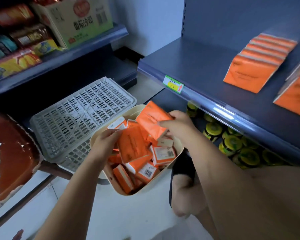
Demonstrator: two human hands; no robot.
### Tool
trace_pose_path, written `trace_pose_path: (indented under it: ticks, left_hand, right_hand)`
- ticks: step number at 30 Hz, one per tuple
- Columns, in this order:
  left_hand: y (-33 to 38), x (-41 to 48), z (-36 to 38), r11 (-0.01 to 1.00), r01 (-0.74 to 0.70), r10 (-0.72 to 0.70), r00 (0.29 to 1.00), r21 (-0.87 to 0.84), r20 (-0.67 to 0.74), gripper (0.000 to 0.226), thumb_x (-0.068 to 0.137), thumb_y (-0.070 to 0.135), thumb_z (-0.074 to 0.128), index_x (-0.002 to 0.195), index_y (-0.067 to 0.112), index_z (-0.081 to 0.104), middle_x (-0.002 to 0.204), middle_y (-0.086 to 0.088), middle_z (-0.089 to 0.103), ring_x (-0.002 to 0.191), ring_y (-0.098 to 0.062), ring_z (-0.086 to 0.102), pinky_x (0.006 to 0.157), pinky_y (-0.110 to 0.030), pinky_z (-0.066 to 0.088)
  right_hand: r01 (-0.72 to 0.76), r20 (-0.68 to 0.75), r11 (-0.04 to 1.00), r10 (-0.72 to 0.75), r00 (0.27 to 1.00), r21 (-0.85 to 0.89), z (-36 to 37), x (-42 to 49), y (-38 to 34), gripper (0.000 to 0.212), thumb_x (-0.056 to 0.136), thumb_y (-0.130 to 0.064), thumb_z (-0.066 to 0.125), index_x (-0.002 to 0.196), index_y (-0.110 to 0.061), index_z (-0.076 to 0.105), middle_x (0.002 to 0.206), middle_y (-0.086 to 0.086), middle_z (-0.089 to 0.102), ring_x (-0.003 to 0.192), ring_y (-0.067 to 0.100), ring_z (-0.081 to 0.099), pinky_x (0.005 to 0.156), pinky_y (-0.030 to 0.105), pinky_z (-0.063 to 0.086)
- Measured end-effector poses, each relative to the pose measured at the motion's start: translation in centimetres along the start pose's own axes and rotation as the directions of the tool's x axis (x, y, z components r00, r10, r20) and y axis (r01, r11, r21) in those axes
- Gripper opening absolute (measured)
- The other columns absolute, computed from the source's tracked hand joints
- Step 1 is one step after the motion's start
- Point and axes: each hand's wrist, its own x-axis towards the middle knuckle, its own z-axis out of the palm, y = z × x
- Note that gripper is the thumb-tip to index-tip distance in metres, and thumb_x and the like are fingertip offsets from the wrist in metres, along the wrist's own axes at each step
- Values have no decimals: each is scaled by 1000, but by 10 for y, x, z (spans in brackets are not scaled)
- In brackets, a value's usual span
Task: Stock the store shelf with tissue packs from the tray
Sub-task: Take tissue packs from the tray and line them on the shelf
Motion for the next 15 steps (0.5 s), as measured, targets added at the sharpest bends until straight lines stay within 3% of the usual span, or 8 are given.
trace_pose_path:
  ticks: [3,5,9,13,15]
  left_hand:
    - [21,-2,10,996,-17,15,1000,-84,-19,37,85,47,68,105,17,74,91,-10,73,85,-25,71,67,-36,57]
    - [35,-2,20,993,-24,20,999,-120,-30,26,97,38,64,101,13,73,82,-7,71,77,-24,71,66,-36,58]
    - [80,-3,45,988,17,-34,993,-151,-112,32,94,42,68,90,12,74,66,-5,71,61,-23,69,64,-33,57]
    - [138,-5,77,962,86,-90,996,-261,-4,32,97,45,63,100,15,72,90,-12,76,77,-29,72,88,-50,60]
    - [160,-12,97,954,94,-70,993,-284,94,29,105,39,54,93,16,68,82,-11,76,70,-26,72,82,-47,58]
  right_hand:
    - [81,-33,996,-80,996,44,-21,-14,-20,36,66,-28,87,96,-18,71,89,3,76,82,24,74,81,49,64]
    - [135,-67,991,-133,989,25,-36,-23,-29,44,52,-39,83,90,-21,71,88,2,77,85,26,75,84,54,62]
    - [194,-171,981,-192,966,-5,-69,-40,-35,52,40,-47,77,84,-20,70,82,1,76,82,27,75,81,56,61]
    - [235,-272,972,-217,937,33,-109,-67,-54,34,61,-32,85,85,-17,68,83,11,75,82,36,75,74,59,61]
    - [269,-319,961,-239,917,56,-130,-81,-58,28,71,-27,85,89,-17,68,88,12,75,88,37,74,79,59,61]
